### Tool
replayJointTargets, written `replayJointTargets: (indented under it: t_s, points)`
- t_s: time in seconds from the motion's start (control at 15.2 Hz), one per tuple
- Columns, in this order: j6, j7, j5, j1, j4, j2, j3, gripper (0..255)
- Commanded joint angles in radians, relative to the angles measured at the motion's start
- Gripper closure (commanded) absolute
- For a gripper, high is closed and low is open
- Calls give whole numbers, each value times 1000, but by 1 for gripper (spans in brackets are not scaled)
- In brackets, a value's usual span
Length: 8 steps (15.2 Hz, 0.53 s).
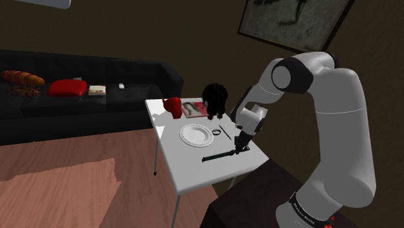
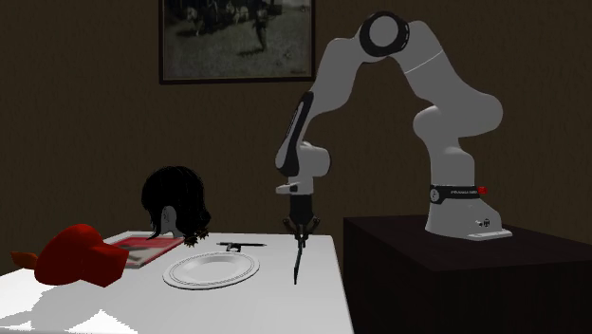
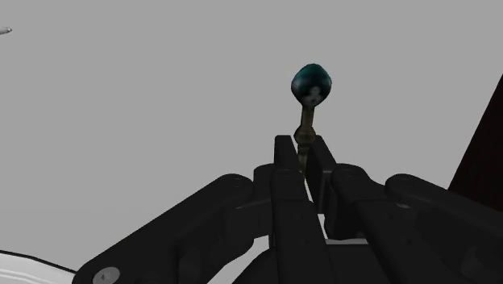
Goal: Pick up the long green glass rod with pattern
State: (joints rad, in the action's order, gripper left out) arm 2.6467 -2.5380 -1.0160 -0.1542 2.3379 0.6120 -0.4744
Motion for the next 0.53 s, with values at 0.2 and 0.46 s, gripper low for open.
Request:
replayJointTargets:
  t_s: [0.2,0.46]
  points:
    - [-25,58,73,-44,35,-69,-57,255]
    - [-47,109,140,-84,61,-128,-109,255]
